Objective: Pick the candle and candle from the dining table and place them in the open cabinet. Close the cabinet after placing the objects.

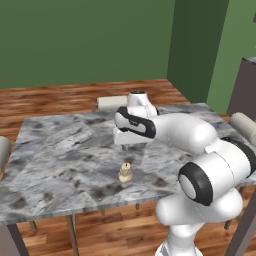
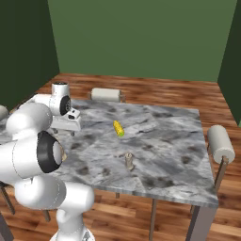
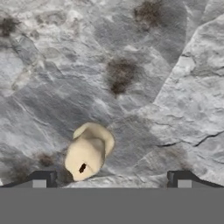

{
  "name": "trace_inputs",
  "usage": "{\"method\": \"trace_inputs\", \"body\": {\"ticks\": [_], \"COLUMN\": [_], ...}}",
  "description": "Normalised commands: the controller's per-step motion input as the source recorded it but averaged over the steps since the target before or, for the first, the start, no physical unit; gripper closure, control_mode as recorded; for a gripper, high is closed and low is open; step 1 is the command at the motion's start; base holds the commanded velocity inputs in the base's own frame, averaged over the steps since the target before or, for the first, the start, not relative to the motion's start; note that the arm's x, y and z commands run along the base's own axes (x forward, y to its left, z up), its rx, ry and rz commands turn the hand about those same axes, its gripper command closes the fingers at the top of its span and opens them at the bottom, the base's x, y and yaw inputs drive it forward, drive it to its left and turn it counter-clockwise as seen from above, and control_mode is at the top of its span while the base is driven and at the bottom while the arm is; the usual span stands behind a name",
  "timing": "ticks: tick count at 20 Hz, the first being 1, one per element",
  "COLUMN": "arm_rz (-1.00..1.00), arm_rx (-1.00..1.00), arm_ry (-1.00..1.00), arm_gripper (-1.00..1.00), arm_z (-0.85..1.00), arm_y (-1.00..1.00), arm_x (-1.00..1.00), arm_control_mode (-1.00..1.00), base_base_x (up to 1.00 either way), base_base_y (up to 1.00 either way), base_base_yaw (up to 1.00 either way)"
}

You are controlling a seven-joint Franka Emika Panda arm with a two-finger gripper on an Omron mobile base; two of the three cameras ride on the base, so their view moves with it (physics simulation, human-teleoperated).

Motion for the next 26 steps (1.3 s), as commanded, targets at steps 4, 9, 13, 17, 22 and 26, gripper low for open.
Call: {"method": "trace_inputs", "body": {"ticks": [4, 9, 13, 17, 22, 26], "arm_rz": [0.0, 0.0, 0.0, 0.0, 0.0, 0.0], "arm_rx": [0.0, 0.0, 0.0, 0.0, 0.0, 0.0], "arm_ry": [0.04, 0.01, 0.0, 0.0, 0.0, 0.0], "arm_gripper": [-1.0, -1.0, -1.0, -1.0, -1.0, -1.0], "arm_z": [-0.27, -0.26, -0.27, -0.2, -0.18, -0.05], "arm_y": [0.38, 0.28, 0.08, 0.0, 0.0, 0.0], "arm_x": [0.0, 0.0, 0.0, -0.05, -0.12, -0.28], "arm_control_mode": [-1.0, -1.0, -1.0, -1.0, -1.0, -1.0], "base_base_x": [0.0, 0.0, 0.0, 0.0, 0.0, 0.0], "base_base_y": [0.0, 0.0, 0.0, 0.0, 0.0, 0.0], "base_base_yaw": [0.0, 0.0, 0.0, 0.0, 0.0, 0.0]}}
